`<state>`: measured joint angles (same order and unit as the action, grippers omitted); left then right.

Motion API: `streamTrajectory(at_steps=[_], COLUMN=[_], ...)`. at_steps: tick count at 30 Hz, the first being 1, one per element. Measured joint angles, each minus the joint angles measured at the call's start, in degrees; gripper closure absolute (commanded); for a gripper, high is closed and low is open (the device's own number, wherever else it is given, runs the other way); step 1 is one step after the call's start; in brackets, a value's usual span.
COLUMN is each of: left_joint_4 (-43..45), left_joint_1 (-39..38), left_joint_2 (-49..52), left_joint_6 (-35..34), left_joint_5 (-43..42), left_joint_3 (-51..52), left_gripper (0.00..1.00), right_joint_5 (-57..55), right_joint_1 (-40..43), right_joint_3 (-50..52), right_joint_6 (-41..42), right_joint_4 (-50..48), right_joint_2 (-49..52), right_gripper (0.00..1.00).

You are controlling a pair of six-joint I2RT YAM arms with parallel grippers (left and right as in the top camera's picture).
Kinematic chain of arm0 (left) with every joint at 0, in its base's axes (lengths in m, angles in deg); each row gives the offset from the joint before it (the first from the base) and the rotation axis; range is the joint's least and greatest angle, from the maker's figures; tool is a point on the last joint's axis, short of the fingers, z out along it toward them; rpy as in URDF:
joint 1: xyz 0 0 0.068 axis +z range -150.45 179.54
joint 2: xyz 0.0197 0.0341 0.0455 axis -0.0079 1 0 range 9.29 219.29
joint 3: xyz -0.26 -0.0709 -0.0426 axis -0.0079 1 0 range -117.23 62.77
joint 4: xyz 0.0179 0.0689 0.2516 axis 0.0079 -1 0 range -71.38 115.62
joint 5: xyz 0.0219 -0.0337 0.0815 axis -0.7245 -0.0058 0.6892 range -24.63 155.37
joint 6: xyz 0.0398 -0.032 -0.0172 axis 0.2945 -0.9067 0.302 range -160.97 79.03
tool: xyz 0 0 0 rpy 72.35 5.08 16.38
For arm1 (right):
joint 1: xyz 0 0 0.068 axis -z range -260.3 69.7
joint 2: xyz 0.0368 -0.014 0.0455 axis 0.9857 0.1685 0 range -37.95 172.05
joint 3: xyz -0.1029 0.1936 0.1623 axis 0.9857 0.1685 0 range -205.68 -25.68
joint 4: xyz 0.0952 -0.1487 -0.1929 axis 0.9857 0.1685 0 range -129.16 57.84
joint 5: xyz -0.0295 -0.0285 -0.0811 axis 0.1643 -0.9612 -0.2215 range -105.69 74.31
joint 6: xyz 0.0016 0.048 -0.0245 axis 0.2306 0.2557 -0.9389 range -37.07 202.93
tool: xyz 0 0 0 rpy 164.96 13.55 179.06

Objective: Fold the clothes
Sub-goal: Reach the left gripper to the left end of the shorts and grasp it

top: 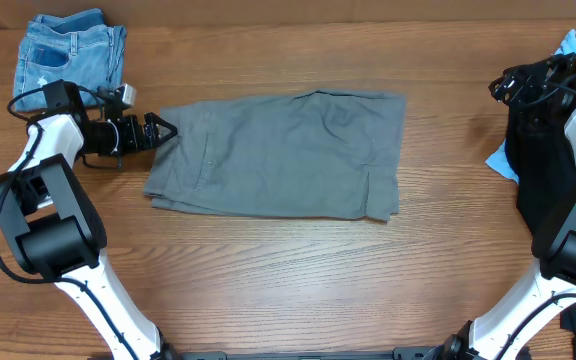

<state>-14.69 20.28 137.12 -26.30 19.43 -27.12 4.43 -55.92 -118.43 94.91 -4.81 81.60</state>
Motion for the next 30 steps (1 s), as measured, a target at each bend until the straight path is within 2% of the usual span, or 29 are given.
streamTrajectory(at_steps=[6, 13, 15, 18, 23, 30], left_joint_4=[-6.14, -9.9, -10.19, -11.08, -11.39, -12.83], left_joint_1=[-0.31, -1.33, -1.38, -1.44, -1.6, -1.6], left_joint_2=[1.27, 2.14, 2.38, 2.73, 3.63, 3.69], left_joint_6=[4.04, 6.47, 6.54, 6.36, 5.64, 2.08], left_joint_5=[-3.41, -4.0, -3.61, -2.16, -0.28, 2.36], left_joint_3=[-1.07, -1.36, -1.36, -1.29, -0.9, -1.77], left_gripper=[0.01, 0.23, 0.35, 0.63, 0.96, 0.96], right_joint_5=[0.0, 0.0, -0.02, 0.0, -0.04, 0.0], right_joint_1=[0.0, 0.0, 0.0, 0.0, 0.0, 0.0], right_joint_3=[0.0, 0.0, 0.0, 0.0, 0.0, 0.0], right_joint_6=[0.02, 0.0, 0.02, 0.0, 0.0, 0.0], right_joint_4=[0.0, -0.02, -0.02, -0.02, -0.02, 0.0], right_joint_2=[0.0, 0.0, 0.0, 0.0, 0.0, 0.0], right_gripper=[0.0, 0.0, 0.0, 0.0, 0.0, 0.0])
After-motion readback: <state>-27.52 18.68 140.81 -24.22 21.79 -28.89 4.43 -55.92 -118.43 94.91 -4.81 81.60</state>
